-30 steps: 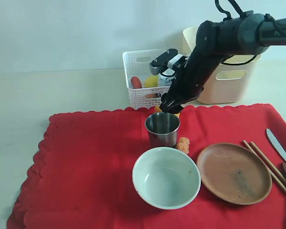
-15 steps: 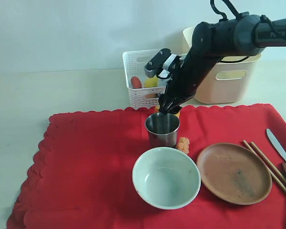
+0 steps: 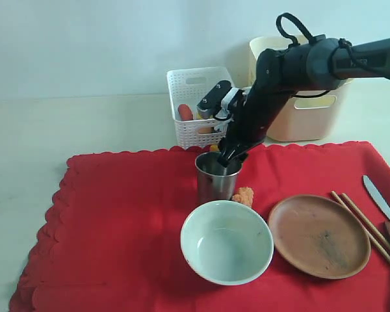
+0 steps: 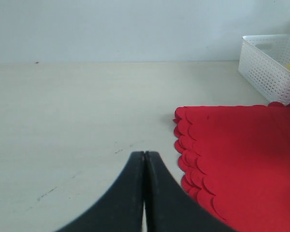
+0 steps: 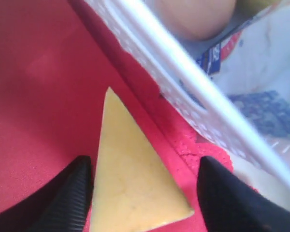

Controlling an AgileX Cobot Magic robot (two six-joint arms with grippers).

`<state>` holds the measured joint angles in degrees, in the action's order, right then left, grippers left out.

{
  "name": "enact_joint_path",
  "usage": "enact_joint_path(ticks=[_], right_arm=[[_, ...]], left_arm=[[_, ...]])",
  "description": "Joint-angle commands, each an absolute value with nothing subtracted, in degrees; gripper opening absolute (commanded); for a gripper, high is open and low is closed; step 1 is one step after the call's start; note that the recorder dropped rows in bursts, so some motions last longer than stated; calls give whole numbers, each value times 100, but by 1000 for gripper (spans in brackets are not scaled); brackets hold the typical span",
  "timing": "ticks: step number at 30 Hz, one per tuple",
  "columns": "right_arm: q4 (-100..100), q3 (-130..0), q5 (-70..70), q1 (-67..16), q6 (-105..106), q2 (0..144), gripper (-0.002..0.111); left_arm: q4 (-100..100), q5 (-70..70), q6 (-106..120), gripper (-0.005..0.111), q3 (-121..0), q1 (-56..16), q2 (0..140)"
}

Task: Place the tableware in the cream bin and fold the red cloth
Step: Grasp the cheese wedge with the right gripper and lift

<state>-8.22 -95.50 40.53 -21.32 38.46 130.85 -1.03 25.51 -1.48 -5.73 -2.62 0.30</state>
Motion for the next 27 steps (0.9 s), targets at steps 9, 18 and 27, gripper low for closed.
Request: enact_joint_path(ticks=[9,18,27], right_arm=[[-713,-9590,4142,-2135,3599,13018,0],[-811,-9590,4381,-2135,3579,12608,0],[-1053,-9590,4496,-2135,3476,12175,0]], left_arm=[[-78,2483,-145,0,-559,-253,0],[-78,2483,-145,0,-559,-253,0],[-78,2483,-145,0,-559,-253,0]])
